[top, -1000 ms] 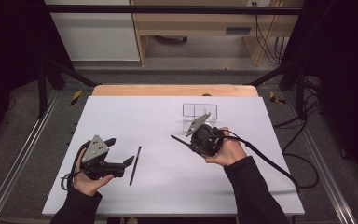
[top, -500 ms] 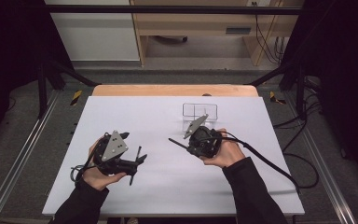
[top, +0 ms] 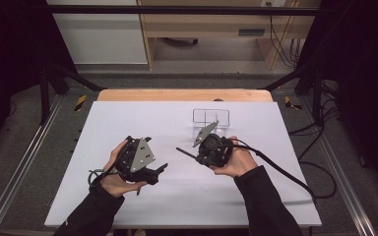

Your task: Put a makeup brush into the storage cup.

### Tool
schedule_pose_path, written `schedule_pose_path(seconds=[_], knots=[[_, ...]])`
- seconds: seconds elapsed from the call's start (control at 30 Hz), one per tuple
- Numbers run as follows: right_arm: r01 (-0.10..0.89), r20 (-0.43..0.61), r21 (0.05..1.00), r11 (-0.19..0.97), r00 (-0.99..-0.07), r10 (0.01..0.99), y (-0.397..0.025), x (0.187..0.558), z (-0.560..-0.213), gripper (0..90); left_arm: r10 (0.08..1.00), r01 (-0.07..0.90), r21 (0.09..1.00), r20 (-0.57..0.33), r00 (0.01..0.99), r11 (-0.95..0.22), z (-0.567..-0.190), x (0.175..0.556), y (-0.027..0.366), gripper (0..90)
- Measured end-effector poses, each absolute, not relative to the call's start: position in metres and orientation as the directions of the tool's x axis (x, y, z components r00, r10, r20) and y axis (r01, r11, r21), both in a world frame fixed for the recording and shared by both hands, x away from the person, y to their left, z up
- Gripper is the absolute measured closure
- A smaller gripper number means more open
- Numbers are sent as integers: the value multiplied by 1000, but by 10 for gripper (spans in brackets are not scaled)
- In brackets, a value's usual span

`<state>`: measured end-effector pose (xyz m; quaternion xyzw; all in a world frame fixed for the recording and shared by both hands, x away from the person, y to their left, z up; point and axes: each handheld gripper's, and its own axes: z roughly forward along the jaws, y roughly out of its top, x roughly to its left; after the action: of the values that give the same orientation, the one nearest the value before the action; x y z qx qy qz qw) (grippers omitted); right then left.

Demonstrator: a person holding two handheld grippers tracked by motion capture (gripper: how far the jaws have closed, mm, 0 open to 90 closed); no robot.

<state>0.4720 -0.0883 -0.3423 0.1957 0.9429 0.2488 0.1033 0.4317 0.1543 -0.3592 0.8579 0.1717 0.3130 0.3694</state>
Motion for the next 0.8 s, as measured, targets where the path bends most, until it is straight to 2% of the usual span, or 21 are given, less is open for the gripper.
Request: schedule_pose_path(seconds=[0.4, 0.8], knots=[[322, -77, 506, 800, -907, 413, -87, 473, -344, 843, 441, -18, 667, 512, 737, -745, -359, 432, 131, 108], [326, -63, 505, 799, -909, 411, -87, 473, -343, 843, 367, -87, 614, 573, 733, -784, -364, 430, 110, 138]])
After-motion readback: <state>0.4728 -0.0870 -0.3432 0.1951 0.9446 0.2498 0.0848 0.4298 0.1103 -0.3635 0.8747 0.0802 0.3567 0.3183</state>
